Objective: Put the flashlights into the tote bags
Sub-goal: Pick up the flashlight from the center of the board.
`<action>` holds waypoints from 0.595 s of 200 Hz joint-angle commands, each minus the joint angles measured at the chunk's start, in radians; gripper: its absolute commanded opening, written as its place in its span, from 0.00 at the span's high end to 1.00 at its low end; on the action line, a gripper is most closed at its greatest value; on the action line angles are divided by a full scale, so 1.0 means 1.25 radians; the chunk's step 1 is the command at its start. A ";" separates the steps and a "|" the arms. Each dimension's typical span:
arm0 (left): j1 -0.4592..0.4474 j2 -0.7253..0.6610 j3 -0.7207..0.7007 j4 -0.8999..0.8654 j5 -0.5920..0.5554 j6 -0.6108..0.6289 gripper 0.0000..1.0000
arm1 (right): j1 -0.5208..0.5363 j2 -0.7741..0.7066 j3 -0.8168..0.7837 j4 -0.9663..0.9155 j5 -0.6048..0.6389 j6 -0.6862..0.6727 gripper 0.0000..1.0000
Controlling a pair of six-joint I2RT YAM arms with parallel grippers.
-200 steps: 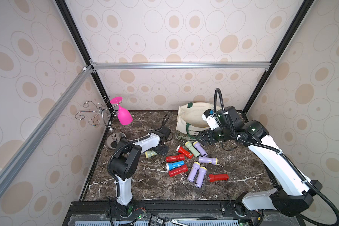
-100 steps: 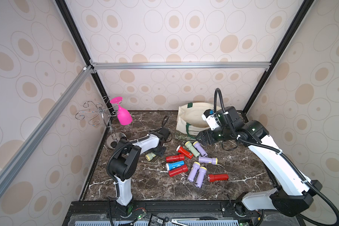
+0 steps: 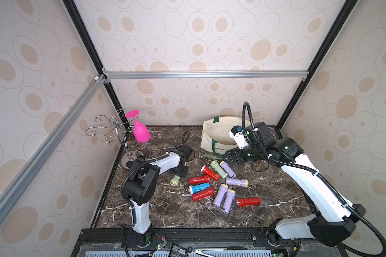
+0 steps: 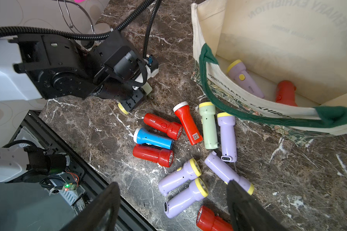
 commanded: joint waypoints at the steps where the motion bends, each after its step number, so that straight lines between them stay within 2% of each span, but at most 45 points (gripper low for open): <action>1: -0.014 -0.036 -0.006 0.044 0.120 -0.091 0.85 | 0.001 -0.025 -0.028 0.015 -0.030 0.006 0.15; 24: -0.037 -0.109 -0.014 0.109 0.158 -0.162 0.89 | -0.013 -0.046 -0.075 0.049 -0.085 0.029 0.16; 67: -0.079 -0.249 -0.059 0.268 0.206 -0.294 0.90 | -0.092 -0.112 -0.204 0.170 -0.260 0.098 0.17; 119: -0.136 -0.410 -0.172 0.543 0.276 -0.434 0.90 | -0.098 -0.131 -0.289 0.293 -0.387 0.138 0.16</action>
